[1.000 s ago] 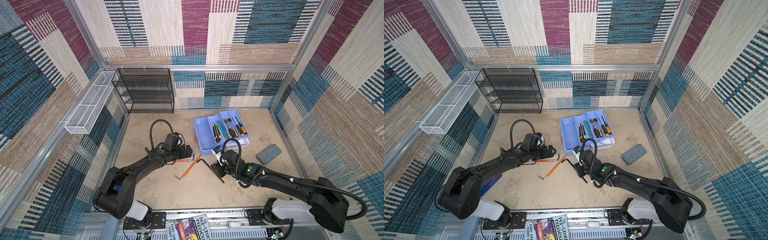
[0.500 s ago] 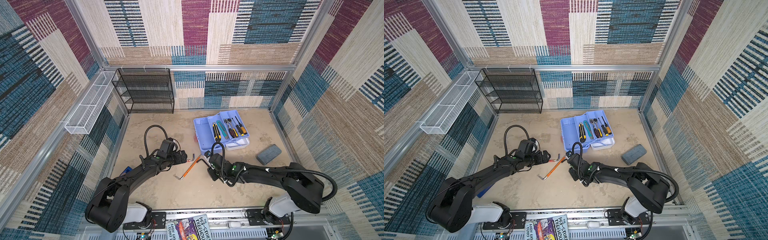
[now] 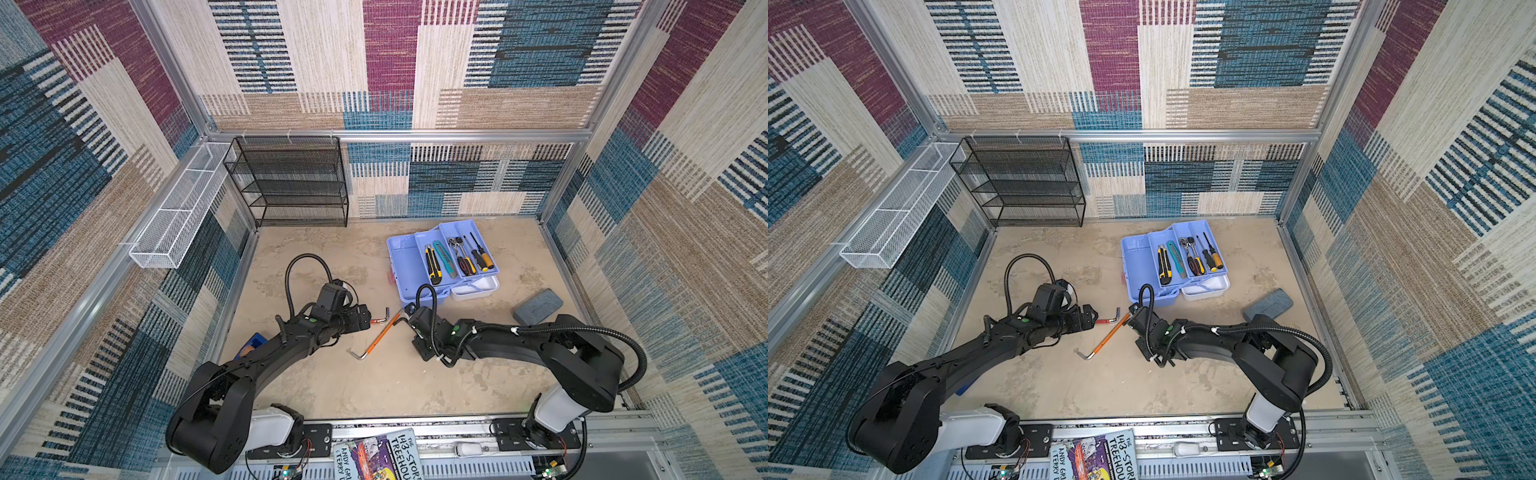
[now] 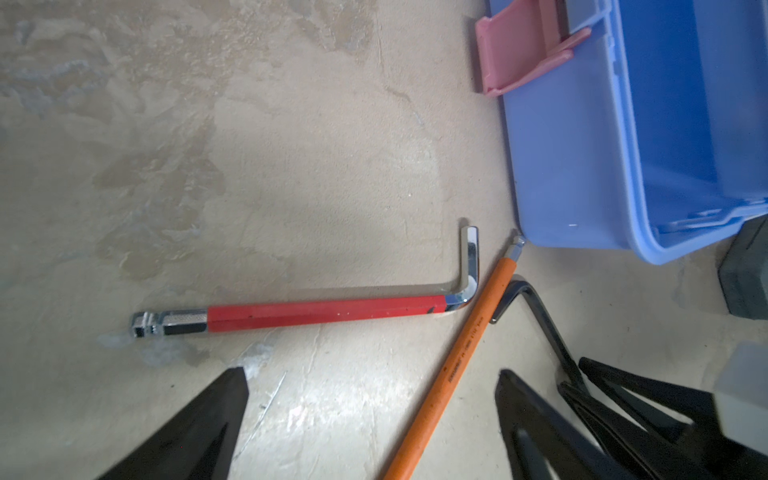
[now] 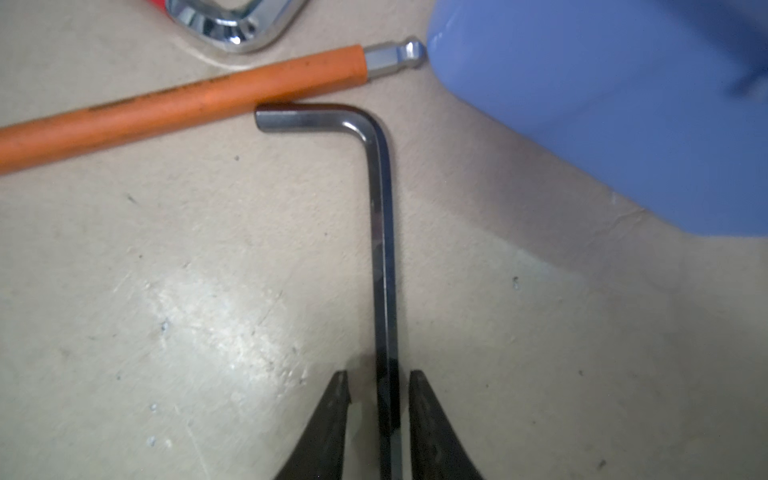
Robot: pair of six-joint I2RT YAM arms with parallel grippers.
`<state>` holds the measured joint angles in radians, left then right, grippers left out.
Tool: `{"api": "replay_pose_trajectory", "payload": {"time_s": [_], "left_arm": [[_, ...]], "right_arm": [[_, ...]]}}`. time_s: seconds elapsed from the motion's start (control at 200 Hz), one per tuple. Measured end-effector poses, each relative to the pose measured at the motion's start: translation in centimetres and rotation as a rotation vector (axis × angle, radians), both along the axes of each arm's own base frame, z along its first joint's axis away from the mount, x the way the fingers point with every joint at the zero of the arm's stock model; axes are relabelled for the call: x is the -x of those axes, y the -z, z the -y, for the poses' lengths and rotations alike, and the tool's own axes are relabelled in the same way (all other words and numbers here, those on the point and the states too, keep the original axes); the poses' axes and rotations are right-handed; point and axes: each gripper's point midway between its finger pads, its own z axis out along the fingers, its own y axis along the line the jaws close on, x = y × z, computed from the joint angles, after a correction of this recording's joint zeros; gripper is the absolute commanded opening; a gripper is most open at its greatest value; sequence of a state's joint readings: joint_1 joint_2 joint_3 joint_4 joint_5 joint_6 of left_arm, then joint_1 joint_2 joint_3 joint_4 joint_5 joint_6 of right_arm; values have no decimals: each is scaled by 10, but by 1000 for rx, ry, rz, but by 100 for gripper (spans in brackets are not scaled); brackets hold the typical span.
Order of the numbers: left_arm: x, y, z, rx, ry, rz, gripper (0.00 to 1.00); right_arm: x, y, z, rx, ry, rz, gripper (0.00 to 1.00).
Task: Pack the tool kit
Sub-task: 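Move the right gripper back to the black hex key and grasp it, then lift the black hex key and carry it into the lower box compartment with right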
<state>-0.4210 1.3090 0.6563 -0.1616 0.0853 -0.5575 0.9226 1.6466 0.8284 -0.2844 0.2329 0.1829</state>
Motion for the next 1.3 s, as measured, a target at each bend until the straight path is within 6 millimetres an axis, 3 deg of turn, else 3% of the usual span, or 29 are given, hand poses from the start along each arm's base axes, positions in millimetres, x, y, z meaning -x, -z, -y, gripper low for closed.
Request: {"api": "replay_pose_trajectory", "payload": {"time_s": [0.12, 0.586, 0.841, 1.302], "left_arm": [[0, 0, -1, 0, -2, 0, 96], [1, -6, -2, 7, -3, 18, 96], [3, -6, -4, 0, 0, 18, 96], [8, -6, -6, -11, 4, 14, 94]], "right_arm": [[-1, 1, 0, 5, 4, 0, 27], [0, 2, -6, -11, -10, -5, 6], [0, -2, -5, -23, 7, -9, 3], [-9, -45, -8, -181, 56, 22, 2]]}}
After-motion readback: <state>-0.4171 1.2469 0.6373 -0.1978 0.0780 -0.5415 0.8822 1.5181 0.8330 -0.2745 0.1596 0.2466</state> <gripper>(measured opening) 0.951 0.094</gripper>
